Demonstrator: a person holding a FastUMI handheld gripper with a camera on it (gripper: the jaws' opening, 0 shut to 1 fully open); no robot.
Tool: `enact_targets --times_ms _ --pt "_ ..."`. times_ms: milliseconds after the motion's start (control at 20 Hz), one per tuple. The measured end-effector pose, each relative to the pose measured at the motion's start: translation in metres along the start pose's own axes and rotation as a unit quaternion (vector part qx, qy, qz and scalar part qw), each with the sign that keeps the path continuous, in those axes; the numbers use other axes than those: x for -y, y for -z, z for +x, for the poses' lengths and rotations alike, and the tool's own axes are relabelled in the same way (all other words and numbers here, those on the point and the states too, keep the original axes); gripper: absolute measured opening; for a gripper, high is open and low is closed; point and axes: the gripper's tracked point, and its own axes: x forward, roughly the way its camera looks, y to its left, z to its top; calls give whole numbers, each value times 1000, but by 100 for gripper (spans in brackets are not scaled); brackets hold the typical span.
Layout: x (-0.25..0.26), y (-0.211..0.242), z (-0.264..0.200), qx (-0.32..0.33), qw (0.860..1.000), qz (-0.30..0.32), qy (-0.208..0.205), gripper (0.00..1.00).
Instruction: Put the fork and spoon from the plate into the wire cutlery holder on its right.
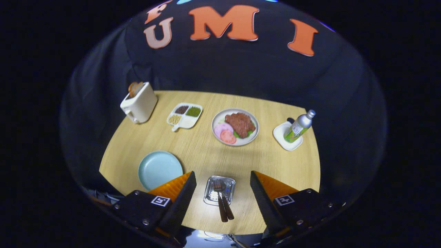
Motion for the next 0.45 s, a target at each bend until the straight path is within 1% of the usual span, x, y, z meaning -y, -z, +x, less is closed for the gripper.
enact_targets --times_ms 100,200,350,450 --pt "8 -17 -23 68 996 50 0 98" --pt "21 -28 -42 130 988 82 5 98" --pt "47 -30 -71 192 976 90 46 98" --pt "57 -26 -86 218 970 96 52 98"
